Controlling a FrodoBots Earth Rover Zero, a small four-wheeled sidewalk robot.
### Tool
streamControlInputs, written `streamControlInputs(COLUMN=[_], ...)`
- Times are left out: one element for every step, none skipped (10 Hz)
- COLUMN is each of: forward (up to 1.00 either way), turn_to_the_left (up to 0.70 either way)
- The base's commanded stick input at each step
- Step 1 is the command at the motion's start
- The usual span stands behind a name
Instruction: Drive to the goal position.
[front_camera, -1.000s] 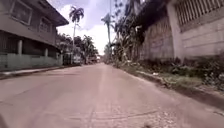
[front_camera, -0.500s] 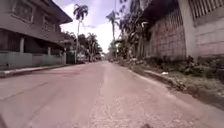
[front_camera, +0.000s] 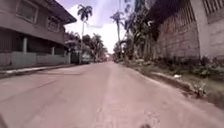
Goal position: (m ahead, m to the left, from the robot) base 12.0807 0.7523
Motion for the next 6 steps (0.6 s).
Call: streamControlInputs(forward=[0.70, 0.70, 0.70, 0.70, 0.70, 0.70], turn_to_the_left=[0.00, 0.00, 0.00, 0.00, 0.00, 0.00])
